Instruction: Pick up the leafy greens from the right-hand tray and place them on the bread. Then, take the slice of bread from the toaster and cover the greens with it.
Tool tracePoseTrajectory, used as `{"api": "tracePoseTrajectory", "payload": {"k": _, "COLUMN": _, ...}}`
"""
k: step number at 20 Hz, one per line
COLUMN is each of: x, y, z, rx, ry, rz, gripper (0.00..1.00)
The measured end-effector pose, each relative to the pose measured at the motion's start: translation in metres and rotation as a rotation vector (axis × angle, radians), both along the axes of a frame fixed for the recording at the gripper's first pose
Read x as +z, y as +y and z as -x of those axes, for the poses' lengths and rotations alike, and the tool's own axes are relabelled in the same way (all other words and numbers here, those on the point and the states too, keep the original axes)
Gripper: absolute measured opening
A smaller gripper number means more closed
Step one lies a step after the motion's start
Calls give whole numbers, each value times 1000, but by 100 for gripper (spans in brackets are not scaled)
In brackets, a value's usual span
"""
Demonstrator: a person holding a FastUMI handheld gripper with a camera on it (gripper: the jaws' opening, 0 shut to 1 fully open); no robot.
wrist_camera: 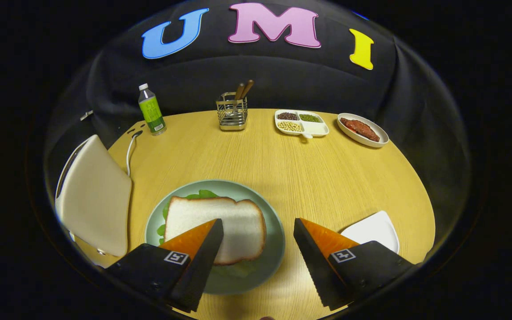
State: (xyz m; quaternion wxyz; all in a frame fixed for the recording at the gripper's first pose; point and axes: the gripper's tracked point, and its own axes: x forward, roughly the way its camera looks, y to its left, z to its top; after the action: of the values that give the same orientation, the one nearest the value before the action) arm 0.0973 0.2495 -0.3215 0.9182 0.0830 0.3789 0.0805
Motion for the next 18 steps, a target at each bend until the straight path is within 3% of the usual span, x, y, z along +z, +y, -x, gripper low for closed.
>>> {"api": "tracePoseTrajectory", "payload": {"k": 4, "x": 31, "y": -9, "z": 3, "rx": 22, "ry": -36, "rz": -29, "gripper": 99}}
{"api": "tracePoseTrajectory", "payload": {"k": 14, "x": 190, "y": -71, "z": 12, "rx": 102, "ry": -344, "rz": -16, "gripper": 99}}
{"api": "tracePoseTrajectory", "payload": {"k": 18, "x": 231, "y": -99, "z": 28, "rx": 122, "ry": -424, "rz": -22, "gripper": 98}}
